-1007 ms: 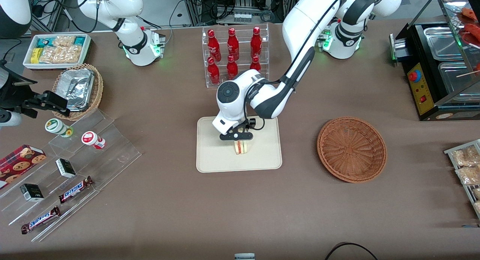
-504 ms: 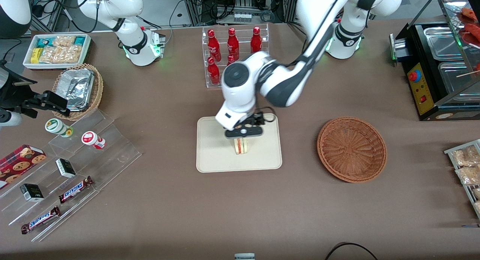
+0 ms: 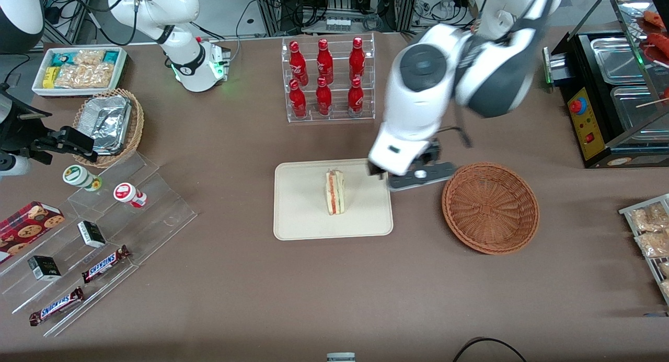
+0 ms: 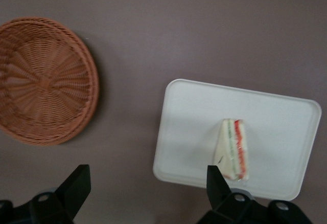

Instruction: Place sandwich from basket to tray

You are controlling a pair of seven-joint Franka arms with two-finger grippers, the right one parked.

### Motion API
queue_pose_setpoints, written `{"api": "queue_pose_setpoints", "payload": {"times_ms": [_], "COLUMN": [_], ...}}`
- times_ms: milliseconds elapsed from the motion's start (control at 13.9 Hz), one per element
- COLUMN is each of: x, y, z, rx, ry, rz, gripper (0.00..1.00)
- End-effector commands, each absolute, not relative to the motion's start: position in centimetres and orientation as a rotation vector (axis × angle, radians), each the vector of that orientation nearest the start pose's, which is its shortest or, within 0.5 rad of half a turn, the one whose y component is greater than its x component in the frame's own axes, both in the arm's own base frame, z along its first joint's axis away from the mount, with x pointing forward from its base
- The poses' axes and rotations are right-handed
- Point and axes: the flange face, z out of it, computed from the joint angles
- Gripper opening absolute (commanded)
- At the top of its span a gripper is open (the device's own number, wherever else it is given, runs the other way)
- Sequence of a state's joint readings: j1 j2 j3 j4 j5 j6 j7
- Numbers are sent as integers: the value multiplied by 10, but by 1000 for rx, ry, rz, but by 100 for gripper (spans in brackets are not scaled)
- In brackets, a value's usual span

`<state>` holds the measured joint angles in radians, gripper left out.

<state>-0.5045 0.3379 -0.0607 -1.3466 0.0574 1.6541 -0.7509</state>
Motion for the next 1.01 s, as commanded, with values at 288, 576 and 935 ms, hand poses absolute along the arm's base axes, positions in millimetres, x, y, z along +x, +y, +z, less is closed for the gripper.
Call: {"api": "queue_pose_setpoints", "payload": {"times_ms": [288, 576, 935], "x": [561, 547, 529], "y": [-161, -92, -37], "z": [581, 604, 617], "rx": [-3120, -3128, -3170], "ry": [-29, 46, 109], "rz": [100, 136, 126], "gripper": [100, 100, 100]}}
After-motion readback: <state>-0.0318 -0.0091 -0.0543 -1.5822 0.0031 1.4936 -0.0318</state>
